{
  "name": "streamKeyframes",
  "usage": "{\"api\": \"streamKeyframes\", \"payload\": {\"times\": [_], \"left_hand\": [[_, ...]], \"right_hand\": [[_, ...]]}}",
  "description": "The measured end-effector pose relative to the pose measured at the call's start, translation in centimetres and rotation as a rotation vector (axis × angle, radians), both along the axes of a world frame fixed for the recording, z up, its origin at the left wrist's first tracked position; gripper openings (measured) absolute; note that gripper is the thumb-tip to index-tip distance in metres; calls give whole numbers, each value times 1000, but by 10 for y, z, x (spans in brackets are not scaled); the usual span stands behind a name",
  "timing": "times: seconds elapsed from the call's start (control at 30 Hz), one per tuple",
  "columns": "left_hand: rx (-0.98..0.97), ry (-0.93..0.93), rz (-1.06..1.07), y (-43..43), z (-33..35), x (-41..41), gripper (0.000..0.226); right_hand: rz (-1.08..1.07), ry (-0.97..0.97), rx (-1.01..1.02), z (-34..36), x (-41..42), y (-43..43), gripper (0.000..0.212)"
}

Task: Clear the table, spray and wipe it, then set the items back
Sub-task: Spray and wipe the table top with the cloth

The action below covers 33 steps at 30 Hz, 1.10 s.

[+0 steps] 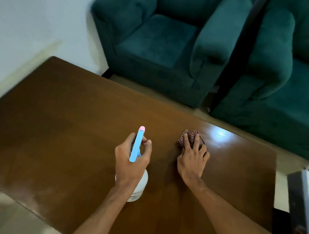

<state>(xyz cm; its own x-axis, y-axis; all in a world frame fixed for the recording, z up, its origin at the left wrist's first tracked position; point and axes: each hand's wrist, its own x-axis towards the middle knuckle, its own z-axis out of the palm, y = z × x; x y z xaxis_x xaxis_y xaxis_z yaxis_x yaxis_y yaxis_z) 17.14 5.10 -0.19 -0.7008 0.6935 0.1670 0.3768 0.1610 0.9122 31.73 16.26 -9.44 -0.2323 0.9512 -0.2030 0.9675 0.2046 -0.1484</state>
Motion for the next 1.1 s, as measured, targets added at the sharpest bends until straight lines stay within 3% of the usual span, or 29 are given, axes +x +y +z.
{"api": "streamKeyframes", "payload": {"times": [0.3, 0.63, 1.1], "left_hand": [[3, -59, 215, -27, -4, -192, 13], [-45, -76, 293, -4, -13, -378, 11], [-40, -145, 450, -9, -37, -502, 12]], "right_hand": [[54, -9, -12, -6, -187, -10, 75], [163, 65, 11, -14, -404, 14, 64], [541, 63, 33, -13, -628, 64, 61]]}}
